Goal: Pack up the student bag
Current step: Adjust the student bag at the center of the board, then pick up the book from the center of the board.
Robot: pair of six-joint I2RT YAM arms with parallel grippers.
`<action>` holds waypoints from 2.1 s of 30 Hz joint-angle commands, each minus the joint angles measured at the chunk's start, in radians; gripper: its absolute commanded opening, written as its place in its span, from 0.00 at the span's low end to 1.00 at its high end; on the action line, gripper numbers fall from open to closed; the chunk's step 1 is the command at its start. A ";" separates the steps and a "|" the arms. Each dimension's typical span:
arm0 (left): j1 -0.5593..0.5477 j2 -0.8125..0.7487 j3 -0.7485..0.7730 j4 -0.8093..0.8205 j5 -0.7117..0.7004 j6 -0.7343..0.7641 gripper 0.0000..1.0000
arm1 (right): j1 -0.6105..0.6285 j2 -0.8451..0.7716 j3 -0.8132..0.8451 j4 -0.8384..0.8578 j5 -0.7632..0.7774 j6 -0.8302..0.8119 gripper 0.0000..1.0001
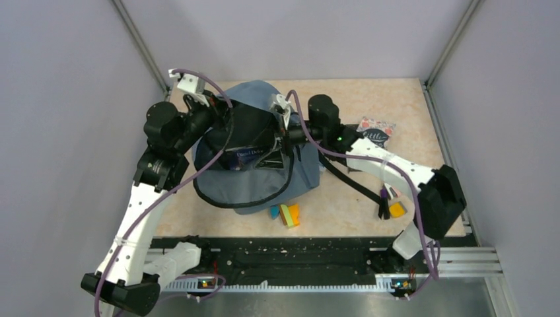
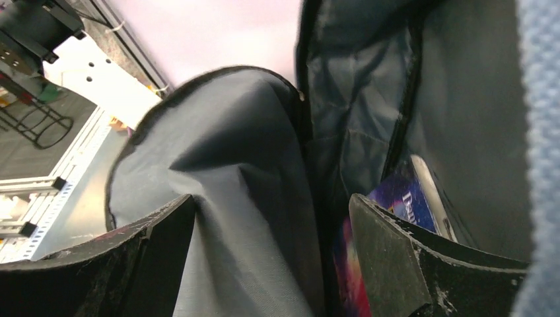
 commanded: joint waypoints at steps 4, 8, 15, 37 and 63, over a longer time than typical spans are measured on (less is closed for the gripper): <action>0.005 0.019 0.103 0.050 -0.081 -0.017 0.00 | 0.032 0.108 0.159 -0.155 -0.106 -0.085 0.87; 0.006 0.043 0.120 0.028 -0.100 -0.012 0.00 | 0.076 0.123 0.253 -0.372 -0.117 -0.272 0.87; 0.007 0.067 0.135 -0.025 -0.211 0.017 0.00 | 0.101 0.040 0.202 -0.431 -0.179 -0.372 0.89; 0.043 -0.026 0.140 -0.041 -0.613 0.081 0.00 | -0.243 -0.484 -0.182 -0.211 0.642 0.140 0.99; 0.045 -0.127 -0.086 0.084 -0.500 0.084 0.00 | -1.085 -0.011 -0.529 0.106 0.609 0.356 0.98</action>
